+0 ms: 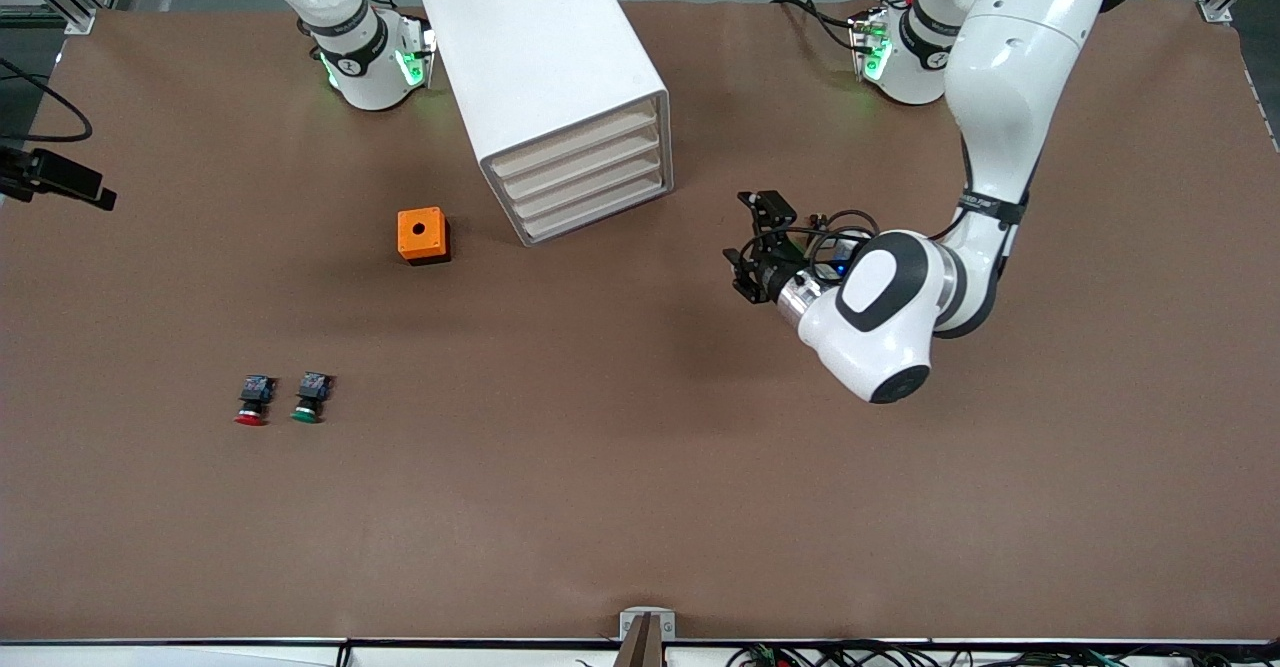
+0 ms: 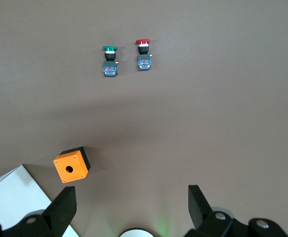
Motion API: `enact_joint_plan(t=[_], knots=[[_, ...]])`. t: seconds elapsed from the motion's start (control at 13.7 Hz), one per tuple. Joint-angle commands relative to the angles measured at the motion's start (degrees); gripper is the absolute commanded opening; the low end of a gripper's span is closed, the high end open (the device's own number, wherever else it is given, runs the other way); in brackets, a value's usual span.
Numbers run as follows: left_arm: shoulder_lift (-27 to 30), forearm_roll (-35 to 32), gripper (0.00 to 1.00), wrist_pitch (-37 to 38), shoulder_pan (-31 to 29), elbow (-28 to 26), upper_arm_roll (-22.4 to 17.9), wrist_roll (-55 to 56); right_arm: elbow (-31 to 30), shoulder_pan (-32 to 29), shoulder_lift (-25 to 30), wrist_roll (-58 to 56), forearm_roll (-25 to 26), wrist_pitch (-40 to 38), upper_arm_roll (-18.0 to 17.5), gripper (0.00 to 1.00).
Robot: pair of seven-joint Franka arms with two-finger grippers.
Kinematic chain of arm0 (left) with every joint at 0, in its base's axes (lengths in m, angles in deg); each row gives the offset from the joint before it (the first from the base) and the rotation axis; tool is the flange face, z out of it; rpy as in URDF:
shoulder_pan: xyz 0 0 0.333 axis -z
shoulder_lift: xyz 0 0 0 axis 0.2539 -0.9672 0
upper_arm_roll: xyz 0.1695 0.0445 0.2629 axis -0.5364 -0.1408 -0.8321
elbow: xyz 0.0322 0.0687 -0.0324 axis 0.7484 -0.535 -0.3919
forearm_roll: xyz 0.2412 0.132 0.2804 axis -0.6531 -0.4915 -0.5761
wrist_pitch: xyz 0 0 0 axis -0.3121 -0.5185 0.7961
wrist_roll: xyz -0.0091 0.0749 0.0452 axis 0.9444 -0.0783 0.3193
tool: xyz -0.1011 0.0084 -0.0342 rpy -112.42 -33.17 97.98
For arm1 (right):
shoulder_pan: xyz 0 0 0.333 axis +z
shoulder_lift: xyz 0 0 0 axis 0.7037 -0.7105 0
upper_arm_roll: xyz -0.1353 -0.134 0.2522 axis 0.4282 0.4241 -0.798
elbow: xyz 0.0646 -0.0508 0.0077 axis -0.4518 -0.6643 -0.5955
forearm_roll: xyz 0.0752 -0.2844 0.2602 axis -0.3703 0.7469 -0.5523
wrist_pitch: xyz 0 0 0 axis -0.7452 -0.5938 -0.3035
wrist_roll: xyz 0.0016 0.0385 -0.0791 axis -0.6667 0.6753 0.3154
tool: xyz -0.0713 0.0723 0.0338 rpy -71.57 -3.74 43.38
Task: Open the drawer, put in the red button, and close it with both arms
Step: 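Grasp the drawer front with the left gripper while the right gripper reaches the red button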
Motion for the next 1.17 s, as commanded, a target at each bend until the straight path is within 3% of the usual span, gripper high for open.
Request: enact_joint_plan(t=[0.0,0.51,0.58,0.8,1.1], knots=[[-2.21,4.74,1.00,2.46,1.28,1.43,0.07,4.83,2.35,-1.42,-3.53,-1.14,0.69,0.20,-0.41,1.00],[-5.91,9.31,1.00,2.64,5.85,1.43,0.16,8.45,1.65,-3.80,-11.17,-0.18,-0.19,6.25,-0.41,1.00],[-5.91,10.11,0.98,2.64,6.55,1.34,0.16,8.45,-0.01,-3.79,-11.71,0.52,-0.45,8.96,-0.41,1.00],[-7.57,10.38,0.74,2.64,8.66,1.43,0.07,10.02,-6.50,-3.45,-11.89,0.97,-0.54,18.96,-0.50,1.00],[-8.90,10.38,0.71,1.07,10.59,1.43,0.07,11.09,-17.57,-3.09,-11.89,1.14,-2.91,36.36,-0.50,1.00]])
